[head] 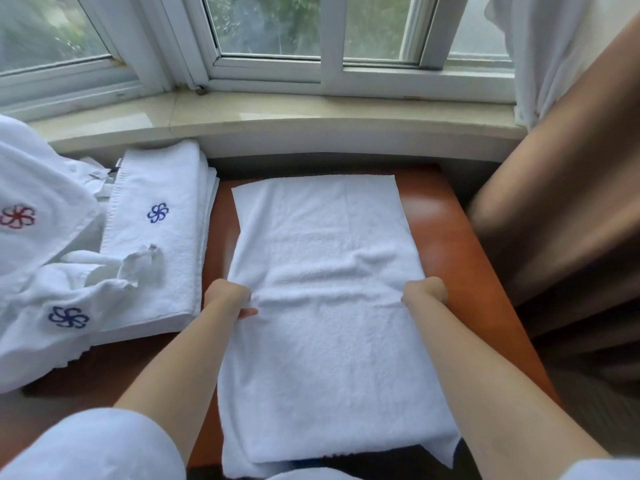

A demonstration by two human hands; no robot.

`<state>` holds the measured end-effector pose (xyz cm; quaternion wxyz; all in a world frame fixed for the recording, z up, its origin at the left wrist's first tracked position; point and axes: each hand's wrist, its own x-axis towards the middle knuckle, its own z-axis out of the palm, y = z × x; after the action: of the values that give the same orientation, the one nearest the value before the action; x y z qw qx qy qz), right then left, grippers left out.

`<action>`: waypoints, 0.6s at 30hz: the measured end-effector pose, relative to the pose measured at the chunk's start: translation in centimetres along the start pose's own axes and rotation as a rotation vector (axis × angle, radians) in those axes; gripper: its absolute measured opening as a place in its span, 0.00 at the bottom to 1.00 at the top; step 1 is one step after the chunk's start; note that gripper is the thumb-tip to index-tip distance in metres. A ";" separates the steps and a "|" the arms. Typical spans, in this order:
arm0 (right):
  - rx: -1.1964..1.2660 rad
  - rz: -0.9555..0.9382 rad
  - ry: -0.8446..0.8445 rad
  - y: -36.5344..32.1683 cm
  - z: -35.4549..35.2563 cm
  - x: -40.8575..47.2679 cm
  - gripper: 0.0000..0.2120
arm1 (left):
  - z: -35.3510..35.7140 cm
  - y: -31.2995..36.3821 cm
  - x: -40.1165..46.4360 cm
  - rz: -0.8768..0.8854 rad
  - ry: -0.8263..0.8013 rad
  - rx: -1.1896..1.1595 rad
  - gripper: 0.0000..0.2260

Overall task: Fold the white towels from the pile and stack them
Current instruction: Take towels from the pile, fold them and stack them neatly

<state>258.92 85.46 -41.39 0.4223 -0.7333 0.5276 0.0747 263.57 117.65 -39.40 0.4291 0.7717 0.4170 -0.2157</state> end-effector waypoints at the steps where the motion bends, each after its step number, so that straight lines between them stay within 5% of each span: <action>1: 0.093 -0.007 0.002 -0.4 -0.3 -0.4 0.12 | -0.3 0.1 -0.4 0.027 0.019 -0.028 0.11; 6: 0.401 -0.114 -0.032 -1.8 -2.9 -3.4 0.10 | -2.0 0.4 -4.7 0.184 0.106 -0.132 0.13; 12: 0.481 -0.325 0.075 -2.6 -7.6 -7.3 0.17 | -5.6 -0.6 -10.2 0.318 0.298 -0.145 0.13; 16: 0.480 -0.393 0.168 -2.5 -11.0 -9.4 0.17 | -8.4 -2.3 -12.9 0.402 0.391 -0.193 0.24; 18: 0.510 -0.419 0.186 -2.3 -12.4 -10.4 0.15 | -9.6 -3.0 -14.5 0.408 0.461 -0.215 0.20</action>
<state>252.17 84.44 -26.53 0.5483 -0.7002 0.4036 -0.2149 252.73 119.99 -25.66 0.4365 0.8182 0.3603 0.1005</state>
